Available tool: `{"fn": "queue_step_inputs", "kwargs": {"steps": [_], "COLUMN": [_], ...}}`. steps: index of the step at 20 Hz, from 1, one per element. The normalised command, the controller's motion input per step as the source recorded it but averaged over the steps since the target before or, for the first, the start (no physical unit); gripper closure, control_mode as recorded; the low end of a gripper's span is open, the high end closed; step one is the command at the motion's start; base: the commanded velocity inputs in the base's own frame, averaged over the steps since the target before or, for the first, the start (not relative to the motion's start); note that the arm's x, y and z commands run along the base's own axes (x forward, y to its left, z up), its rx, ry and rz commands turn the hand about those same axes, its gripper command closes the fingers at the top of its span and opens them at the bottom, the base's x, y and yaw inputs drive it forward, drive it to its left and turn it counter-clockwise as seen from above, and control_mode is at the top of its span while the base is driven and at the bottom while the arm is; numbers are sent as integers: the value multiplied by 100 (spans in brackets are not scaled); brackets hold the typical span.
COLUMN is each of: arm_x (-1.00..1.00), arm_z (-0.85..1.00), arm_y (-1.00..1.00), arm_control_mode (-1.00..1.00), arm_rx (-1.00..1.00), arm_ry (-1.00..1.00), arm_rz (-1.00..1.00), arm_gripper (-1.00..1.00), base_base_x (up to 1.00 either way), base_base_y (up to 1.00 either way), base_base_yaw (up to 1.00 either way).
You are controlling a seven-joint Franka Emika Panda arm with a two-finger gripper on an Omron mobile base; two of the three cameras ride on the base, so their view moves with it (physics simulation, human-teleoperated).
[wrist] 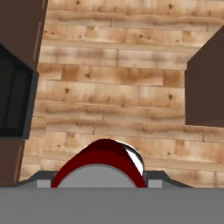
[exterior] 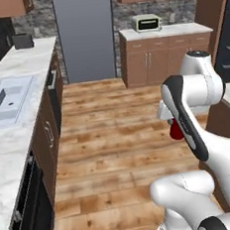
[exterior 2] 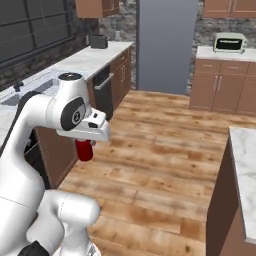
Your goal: Four empty soda cans are scattered around the kitchen. Gather all the cans and cluster them next to the stove for recycling.
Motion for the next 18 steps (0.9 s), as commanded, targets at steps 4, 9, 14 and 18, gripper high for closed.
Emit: {"fn": "queue_step_inputs", "kwargs": {"steps": [4, 9, 14, 18], "arm_x": [0, 0, 0, 0], "arm_z": [0, 0, 0, 0], "arm_y": [0, 0, 0, 0], "arm_control_mode": [100, 100, 100, 100], "arm_rx": [0, 0, 0, 0], "arm_ry": [0, 0, 0, 0], "arm_rz": [0, 0, 0, 0], "arm_gripper": [100, 100, 100, 100], "base_base_x": [100, 100, 100, 100], "base_base_y": [34, 42, 41, 35], "base_base_yaw": [-46, -23, -18, -17]}}
